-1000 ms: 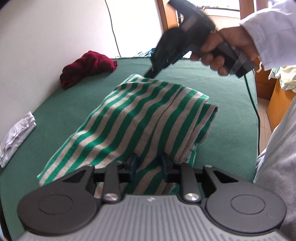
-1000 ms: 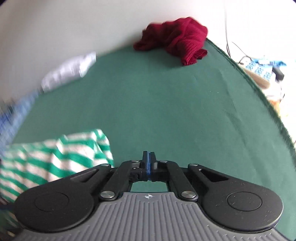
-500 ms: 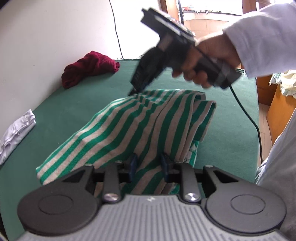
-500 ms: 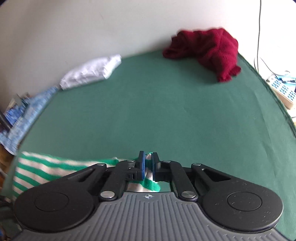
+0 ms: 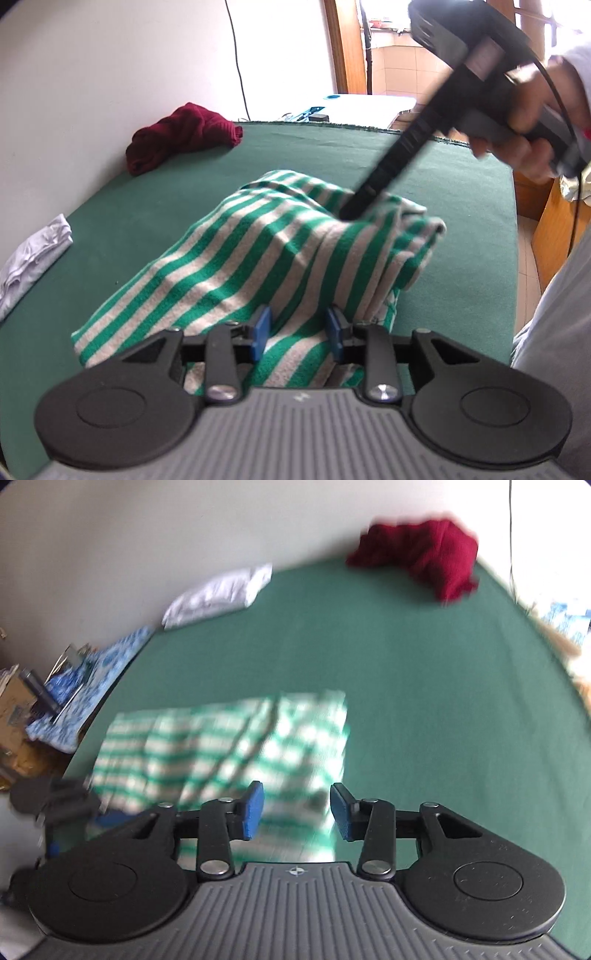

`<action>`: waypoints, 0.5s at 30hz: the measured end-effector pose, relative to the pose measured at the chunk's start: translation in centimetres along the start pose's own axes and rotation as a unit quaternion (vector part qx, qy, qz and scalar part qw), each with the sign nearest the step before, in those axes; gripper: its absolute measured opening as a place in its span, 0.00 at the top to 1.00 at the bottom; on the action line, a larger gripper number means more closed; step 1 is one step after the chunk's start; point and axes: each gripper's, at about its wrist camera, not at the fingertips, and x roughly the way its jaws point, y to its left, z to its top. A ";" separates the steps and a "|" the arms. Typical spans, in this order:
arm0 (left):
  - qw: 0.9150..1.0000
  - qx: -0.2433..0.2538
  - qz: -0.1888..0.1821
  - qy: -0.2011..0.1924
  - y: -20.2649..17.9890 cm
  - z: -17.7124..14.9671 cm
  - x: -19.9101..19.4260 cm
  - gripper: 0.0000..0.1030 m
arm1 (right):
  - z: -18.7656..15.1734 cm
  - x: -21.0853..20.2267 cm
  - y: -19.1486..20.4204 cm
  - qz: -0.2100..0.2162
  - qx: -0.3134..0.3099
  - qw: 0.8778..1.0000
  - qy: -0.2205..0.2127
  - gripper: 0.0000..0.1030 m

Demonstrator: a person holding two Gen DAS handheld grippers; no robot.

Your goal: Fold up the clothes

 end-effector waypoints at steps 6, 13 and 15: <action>0.999 -0.029 -0.014 0.012 1.2 1.0 -1.5 0.35 | -1.5 -2.0 -0.2 0.009 0.035 0.999 -0.003 0.51; 0.988 -0.149 0.038 -0.004 4.8 -1.3 -6.2 0.16 | -2.4 -1.8 1.3 -0.002 0.006 1.000 -0.013 0.83; 0.979 -0.195 0.051 0.010 6.0 -2.6 -6.0 0.16 | -1.9 -3.3 0.8 0.047 0.018 0.997 -0.050 0.87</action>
